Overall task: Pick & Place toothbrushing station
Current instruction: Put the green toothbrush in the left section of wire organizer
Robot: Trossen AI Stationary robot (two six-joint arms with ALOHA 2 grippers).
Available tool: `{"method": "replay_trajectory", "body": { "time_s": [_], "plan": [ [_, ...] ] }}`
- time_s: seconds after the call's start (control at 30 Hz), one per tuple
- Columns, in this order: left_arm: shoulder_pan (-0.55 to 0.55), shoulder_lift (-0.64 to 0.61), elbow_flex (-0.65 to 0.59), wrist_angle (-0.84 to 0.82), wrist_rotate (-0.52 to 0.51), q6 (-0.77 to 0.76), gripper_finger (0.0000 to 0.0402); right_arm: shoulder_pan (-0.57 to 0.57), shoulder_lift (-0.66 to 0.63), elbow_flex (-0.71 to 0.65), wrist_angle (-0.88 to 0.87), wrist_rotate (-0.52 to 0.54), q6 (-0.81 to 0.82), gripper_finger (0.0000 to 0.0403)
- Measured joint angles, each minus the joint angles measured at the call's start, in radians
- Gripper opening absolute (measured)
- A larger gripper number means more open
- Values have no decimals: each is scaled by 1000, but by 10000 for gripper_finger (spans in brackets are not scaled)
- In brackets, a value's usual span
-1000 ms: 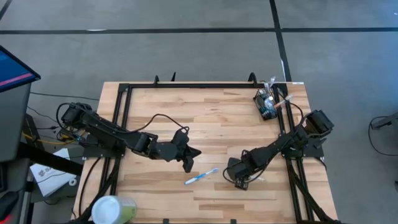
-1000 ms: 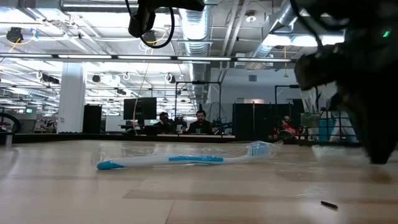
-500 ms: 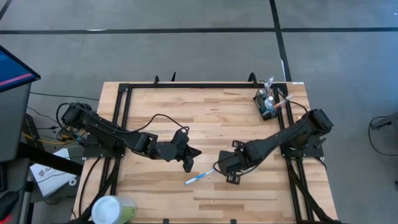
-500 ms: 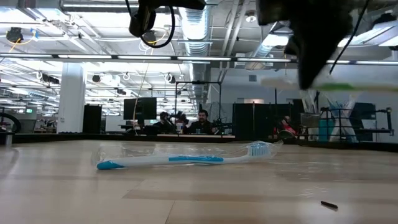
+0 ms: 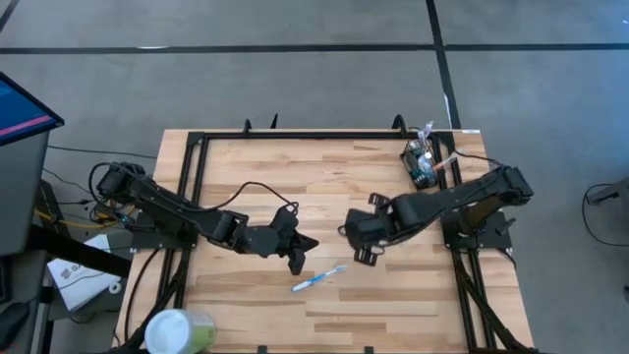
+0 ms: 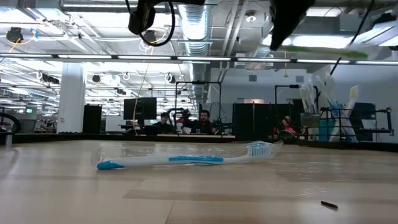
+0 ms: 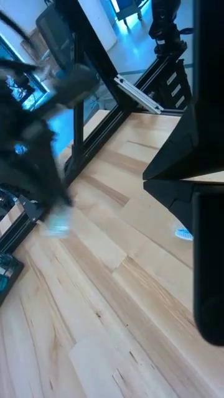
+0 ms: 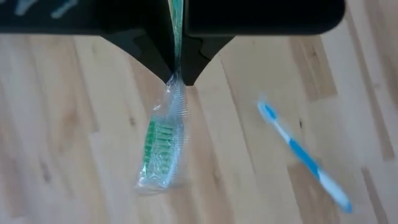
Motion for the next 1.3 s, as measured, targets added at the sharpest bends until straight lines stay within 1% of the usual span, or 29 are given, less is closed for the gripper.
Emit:
{"method": "replay_trajectory", "body": {
  "time_s": [0.2, 0.37, 0.53, 0.6, 0.77, 0.93, 1.03, 1.2, 1.3],
  "plan": [
    [-5, 0, 0, 4, -1, -3, 2, -59, -159, 0, 18, 29, 15, 0],
    [1, 0, 0, 25, -3, 3, 2, -99, -294, 0, 91, 31, 61, 0],
    [22, 0, 0, 112, 0, 58, 2, -107, -395, 0, 189, 31, 74, 0],
    [39, 0, 0, 164, 22, 85, 2, -107, -422, 0, 223, 31, 82, 0],
    [93, 0, 0, 283, 127, 129, 2, -107, -460, 1, 289, 31, 85, 0],
    [153, 0, 0, 344, 239, 131, 2, -104, -471, 1, 349, 30, 81, 0],
    [179, 0, 0, 408, 295, 152, 2, -103, -470, 1, 376, 2, 81, 0],
    [218, 0, 0, 553, 349, 178, 3, -94, -470, 1, 411, -31, 81, 0],
    [245, 0, 0, 615, 368, 178, 18, -84, -470, 1, 430, -49, 81, 0]
  ]
}}
